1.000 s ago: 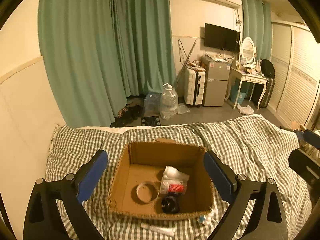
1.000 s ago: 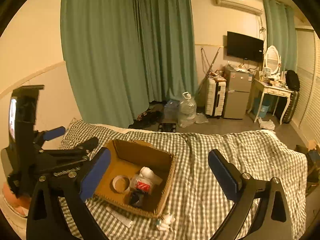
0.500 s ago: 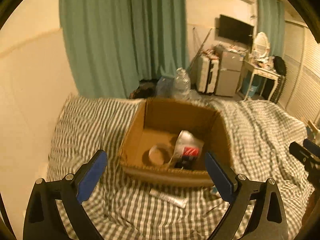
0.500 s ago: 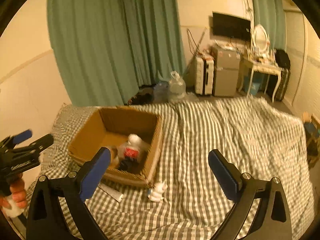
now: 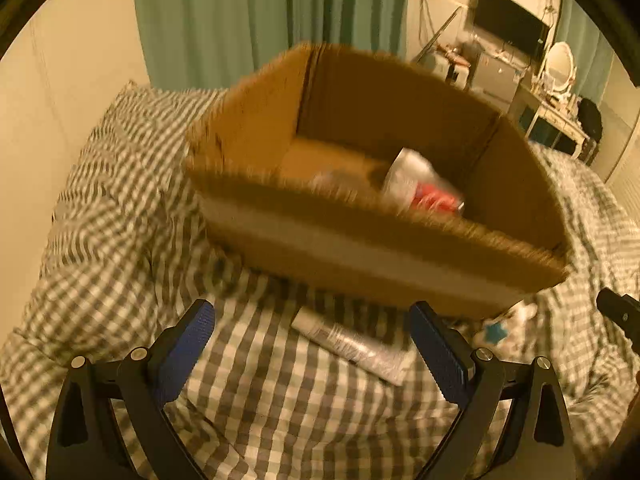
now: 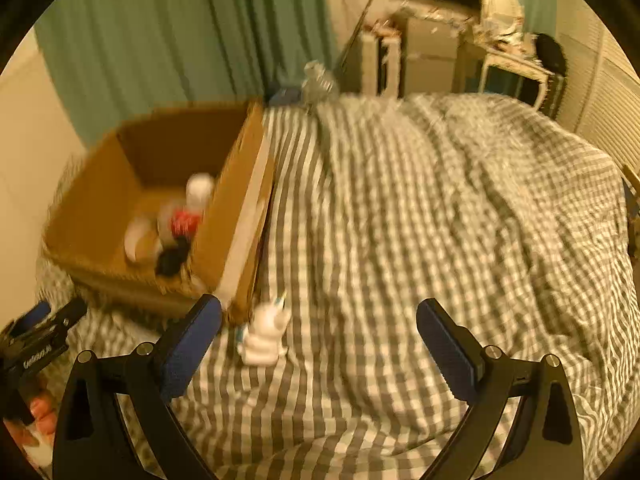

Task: Organize objects
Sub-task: 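Lift both grippers out of the box toward the remaining items, then grasp the white cat figurine with the right gripper while the left grasps the toothpaste tube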

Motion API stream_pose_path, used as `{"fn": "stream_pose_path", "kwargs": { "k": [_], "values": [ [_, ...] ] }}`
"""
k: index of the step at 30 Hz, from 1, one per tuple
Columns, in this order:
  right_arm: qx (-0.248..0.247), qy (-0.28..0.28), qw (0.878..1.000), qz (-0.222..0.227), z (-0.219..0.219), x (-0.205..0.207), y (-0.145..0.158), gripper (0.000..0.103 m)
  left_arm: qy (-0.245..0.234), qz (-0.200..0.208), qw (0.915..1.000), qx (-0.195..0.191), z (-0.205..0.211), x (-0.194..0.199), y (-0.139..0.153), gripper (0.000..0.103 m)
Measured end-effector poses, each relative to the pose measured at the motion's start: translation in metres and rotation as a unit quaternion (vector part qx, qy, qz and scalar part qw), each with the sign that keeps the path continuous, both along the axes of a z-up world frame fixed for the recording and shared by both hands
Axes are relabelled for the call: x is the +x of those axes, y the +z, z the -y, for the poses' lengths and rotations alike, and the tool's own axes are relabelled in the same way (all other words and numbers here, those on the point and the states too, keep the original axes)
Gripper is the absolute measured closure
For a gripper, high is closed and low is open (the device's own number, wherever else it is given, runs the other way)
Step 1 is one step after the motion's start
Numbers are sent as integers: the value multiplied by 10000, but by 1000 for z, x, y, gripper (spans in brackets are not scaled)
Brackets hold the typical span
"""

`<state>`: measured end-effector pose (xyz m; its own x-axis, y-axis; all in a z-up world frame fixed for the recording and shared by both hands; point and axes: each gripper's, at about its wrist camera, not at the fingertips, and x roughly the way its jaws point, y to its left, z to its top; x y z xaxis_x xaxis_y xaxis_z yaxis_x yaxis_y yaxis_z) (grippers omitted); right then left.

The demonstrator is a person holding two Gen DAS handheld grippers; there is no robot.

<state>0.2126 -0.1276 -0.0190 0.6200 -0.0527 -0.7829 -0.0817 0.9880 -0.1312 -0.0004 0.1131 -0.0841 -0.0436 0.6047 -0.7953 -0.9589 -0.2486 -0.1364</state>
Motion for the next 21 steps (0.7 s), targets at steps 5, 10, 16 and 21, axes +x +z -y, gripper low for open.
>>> {"fn": "stream_pose_path", "kwargs": {
  "k": [5,10,16,21],
  "values": [
    [-256,331,9979,-502,-26,11,-36,10,-69,114,9995,-273,0,3,-32,3],
    [-407,412,9947,-851,-35,19,-67,18,-41,304,9989,-361,-5,2,-46,3],
    [-150,178,9942,-1051,-26,32,-85,25,36,467,9985,-292,-7,-1,-51,3],
    [65,27,9921,-1253,-21,42,-105,28,79,482,9982,-346,-8,2,-59,3]
  ]
}}
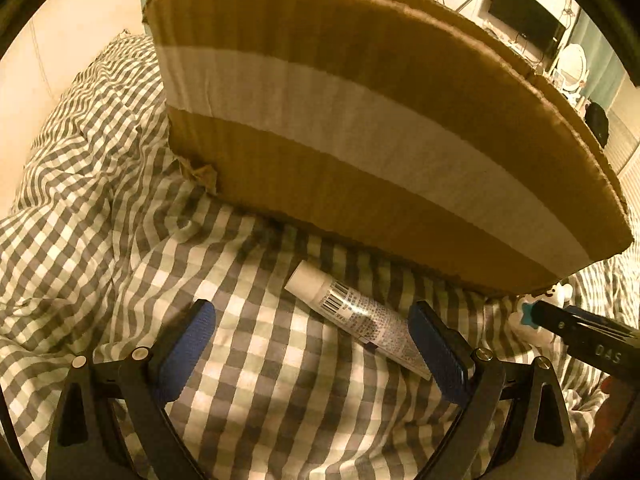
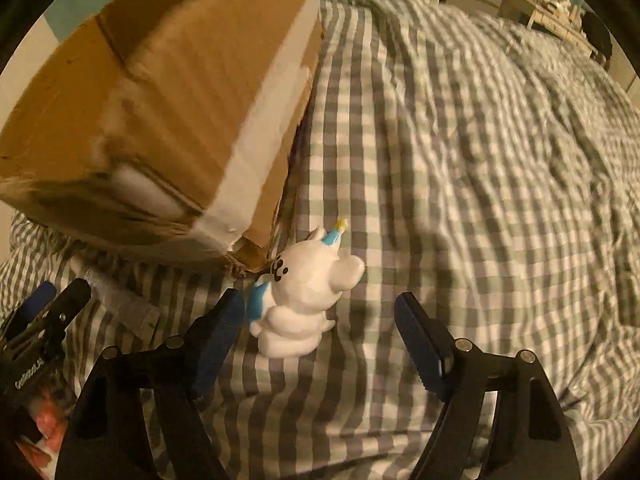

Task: Organize objects
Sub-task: 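Grasp the white cat figurine with the right gripper while the left grasps the toothpaste tube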

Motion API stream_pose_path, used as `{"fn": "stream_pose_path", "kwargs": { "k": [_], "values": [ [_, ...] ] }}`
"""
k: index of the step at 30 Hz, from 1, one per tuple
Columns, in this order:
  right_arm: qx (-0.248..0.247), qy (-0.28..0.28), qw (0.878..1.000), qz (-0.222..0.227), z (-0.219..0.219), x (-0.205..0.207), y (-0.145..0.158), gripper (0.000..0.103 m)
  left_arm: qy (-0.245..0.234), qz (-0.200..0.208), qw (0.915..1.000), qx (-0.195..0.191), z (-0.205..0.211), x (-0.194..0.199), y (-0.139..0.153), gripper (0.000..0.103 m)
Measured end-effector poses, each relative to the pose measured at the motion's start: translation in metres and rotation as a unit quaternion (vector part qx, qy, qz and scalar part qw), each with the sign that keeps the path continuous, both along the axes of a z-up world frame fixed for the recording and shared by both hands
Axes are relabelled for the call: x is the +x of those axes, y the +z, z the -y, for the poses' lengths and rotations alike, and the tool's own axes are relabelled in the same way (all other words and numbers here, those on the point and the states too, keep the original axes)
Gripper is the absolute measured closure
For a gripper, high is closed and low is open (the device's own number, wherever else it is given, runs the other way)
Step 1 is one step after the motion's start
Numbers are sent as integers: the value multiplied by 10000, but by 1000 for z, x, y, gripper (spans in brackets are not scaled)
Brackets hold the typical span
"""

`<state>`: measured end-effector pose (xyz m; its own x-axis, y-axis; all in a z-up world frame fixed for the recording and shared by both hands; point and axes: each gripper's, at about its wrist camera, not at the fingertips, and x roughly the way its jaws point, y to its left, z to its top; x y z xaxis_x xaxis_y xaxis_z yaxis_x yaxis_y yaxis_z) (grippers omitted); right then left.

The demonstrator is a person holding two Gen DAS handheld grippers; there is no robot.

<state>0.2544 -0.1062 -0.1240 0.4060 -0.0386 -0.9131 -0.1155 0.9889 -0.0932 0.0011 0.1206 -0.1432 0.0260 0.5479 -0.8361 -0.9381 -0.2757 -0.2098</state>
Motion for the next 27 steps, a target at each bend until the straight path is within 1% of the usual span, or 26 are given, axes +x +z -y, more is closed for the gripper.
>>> {"fn": "stream_pose_path", "kwargs": {
  "k": [3,7,10,12,15,18,19,20,21,22,23,27],
  "values": [
    [89,46,9999,-51,-3,4,-10,29,54,53,10000,-18,-1,-1,-2,4],
    [208,65,9997,-86,-4,6,-17,32,103,112,9999,5,-2,-1,-4,6],
    [231,120,9996,-76,-5,4,-18,37,73,101,9999,-33,-2,3,-6,9],
    [290,162,9994,-101,-5,3,-19,38,65,100,9999,-50,-2,3,-8,11],
    [352,85,9993,-76,-1,-1,-19,38,113,85,9999,-5,1,5,-7,13],
    [461,120,9988,-86,-1,-4,-20,35,172,108,9998,42,4,5,-6,15],
    [531,145,9984,-105,-1,-4,-20,33,190,109,9997,47,4,6,-6,16],
    [524,144,9985,-100,-1,-4,-20,34,217,112,9997,59,5,6,-6,17],
    [490,124,9987,-98,-1,-4,-20,36,230,130,9996,78,10,8,-3,18],
    [430,100,9990,-97,0,-5,-20,52,230,142,9996,74,10,8,-3,19],
    [364,80,9992,-118,0,-6,-19,54,259,135,9995,70,11,8,-2,20],
    [142,142,9997,-111,-10,-20,-13,54,285,104,9995,12,18,14,2,27]
  ]
}}
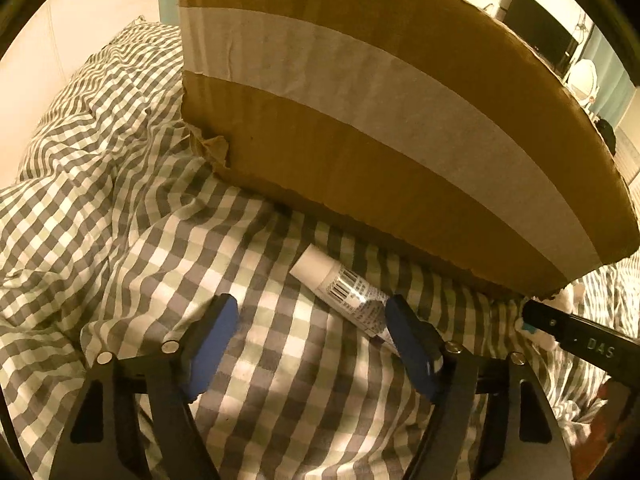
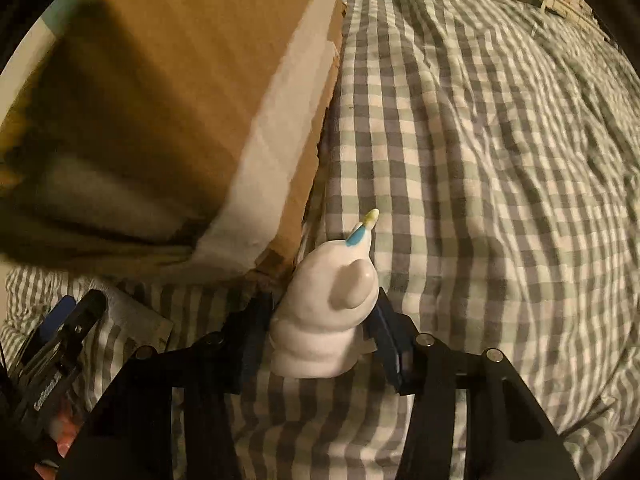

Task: Organize objects
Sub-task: 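Grasp the white cat figurine with the right gripper while the left grasps the toothpaste tube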

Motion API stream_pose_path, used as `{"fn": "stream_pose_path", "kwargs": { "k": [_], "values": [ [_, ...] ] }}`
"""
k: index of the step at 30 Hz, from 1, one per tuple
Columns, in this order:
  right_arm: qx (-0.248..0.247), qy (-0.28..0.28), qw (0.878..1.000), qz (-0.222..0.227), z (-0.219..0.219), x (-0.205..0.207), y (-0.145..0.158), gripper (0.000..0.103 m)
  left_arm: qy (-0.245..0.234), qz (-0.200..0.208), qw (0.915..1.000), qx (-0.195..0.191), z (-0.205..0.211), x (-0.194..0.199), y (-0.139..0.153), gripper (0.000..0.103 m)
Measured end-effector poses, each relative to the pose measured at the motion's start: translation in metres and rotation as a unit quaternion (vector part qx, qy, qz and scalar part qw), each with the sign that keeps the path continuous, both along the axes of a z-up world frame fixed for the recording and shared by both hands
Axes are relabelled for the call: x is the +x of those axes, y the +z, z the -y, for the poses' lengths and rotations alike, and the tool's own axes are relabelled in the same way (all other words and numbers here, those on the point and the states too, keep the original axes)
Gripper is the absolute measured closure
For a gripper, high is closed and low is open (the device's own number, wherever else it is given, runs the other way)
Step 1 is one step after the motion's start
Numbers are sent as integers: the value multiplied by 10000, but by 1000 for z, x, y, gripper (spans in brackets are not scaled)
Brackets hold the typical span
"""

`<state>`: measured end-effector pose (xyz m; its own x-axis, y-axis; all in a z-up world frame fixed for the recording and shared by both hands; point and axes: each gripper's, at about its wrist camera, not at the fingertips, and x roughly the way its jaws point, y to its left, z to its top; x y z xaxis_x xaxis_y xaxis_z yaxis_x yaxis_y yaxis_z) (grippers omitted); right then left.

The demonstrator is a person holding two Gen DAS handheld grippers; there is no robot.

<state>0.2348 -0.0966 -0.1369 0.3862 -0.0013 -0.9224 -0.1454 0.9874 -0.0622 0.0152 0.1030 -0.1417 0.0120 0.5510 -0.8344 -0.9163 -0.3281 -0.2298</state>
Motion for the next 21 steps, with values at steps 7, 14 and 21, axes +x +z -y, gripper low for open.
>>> {"fn": "stream_pose_path", "kwargs": {
  "k": [7,14,21],
  "values": [
    [-58,21,9998,177,13,-23,27,54,72,226,9997,-19,-3,13,10,32],
    [414,-164,9988,205,37,-26,41,54,507,288,9983,-59,-22,39,-2,38],
    [590,-151,9981,85,25,-30,36,54,457,429,9980,-86,-24,43,-9,74]
  ]
}}
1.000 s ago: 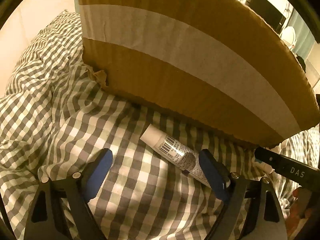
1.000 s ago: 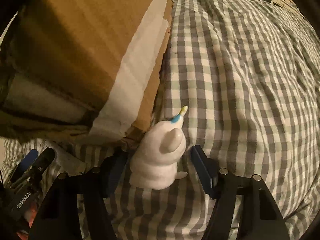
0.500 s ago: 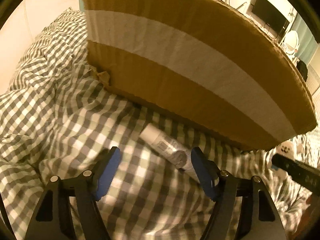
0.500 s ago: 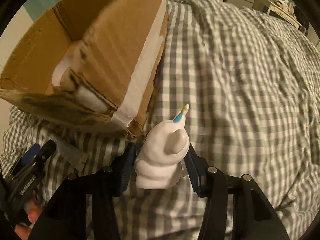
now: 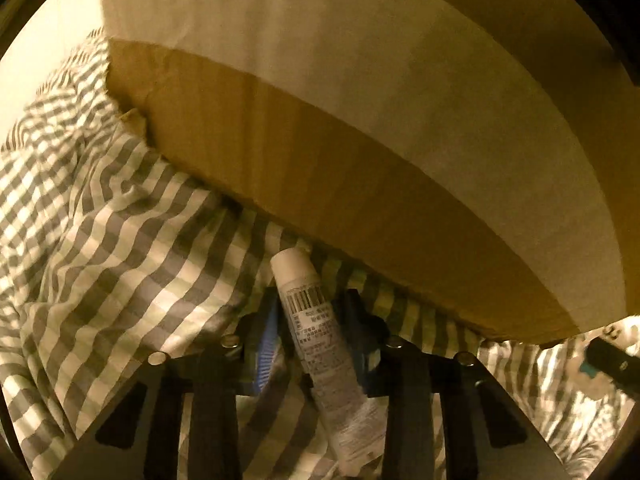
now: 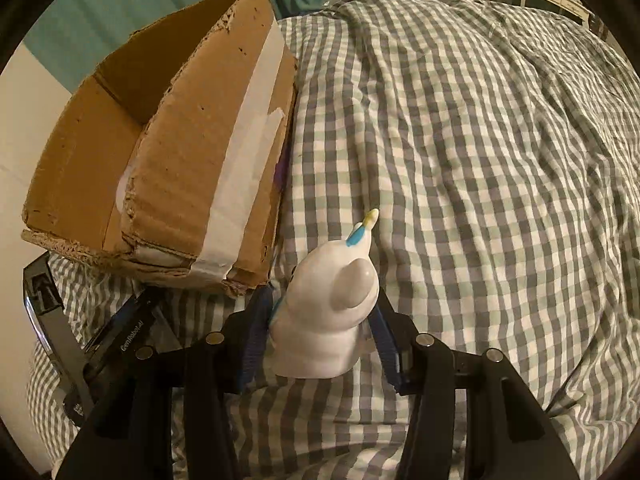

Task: Organize objects
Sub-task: 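Grasp the white cat figurine with the right gripper while the left grasps the toothpaste tube, then carry the figurine and toothpaste tube into the box while both grippers release them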

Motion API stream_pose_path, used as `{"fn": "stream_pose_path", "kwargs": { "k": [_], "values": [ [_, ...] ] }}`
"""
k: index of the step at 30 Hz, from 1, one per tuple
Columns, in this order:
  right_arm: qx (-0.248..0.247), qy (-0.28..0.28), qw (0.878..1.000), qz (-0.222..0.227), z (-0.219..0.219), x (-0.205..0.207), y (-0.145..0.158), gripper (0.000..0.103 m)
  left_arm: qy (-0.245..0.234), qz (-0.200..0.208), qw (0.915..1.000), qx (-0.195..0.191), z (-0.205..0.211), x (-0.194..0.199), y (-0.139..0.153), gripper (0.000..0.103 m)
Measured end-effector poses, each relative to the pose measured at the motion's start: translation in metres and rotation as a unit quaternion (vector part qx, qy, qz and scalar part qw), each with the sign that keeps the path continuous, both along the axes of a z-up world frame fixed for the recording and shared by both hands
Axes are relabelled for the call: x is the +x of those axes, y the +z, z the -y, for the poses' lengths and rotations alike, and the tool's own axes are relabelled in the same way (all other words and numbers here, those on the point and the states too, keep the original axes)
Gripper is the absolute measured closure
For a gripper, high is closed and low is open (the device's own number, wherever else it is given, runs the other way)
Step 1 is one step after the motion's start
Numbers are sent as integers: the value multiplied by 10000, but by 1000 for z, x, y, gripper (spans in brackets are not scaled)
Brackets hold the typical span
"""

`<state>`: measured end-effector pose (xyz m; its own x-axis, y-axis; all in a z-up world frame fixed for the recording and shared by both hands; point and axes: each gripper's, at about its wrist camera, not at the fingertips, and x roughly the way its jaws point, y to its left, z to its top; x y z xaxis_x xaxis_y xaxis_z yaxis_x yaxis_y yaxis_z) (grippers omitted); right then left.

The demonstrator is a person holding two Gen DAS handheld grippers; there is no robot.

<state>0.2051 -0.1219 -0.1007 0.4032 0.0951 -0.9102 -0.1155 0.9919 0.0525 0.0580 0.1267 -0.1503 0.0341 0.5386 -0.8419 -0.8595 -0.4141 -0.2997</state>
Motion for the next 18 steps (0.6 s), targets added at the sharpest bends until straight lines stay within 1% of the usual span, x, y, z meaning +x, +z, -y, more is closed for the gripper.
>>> {"fn": "stream_pose_path", "kwargs": {
  "k": [1,5,7,8,10,11,14,16,17,18],
  "values": [
    [3,29,10000,-4,3,6,-1,54,-24,105,9999,-14,3,-3,1,76],
    [-50,186,9998,101,-8,-7,2,54,-173,539,9982,-212,13,-13,9,80],
    [-92,225,9996,176,0,18,6,54,-345,696,9962,-406,16,-16,15,81],
    [-95,249,9994,201,0,16,8,54,-413,690,9955,-503,18,-16,17,81],
    [-62,249,9994,232,2,11,13,54,-635,538,9937,-749,21,-11,26,81],
    [-35,253,9994,229,2,9,13,54,-719,498,9931,-777,22,-11,28,81],
    [-4,258,9993,262,3,0,19,54,-992,379,9918,-713,37,-8,41,81],
    [-46,270,9991,337,5,-12,35,54,-1159,244,9907,-665,48,-2,51,81],
    [-90,658,9961,573,-1,-17,34,54,-1197,199,9905,-647,52,1,54,81],
    [-105,702,9956,607,-3,-17,34,54,-1232,154,9904,-614,57,1,59,81]
  ]
}}
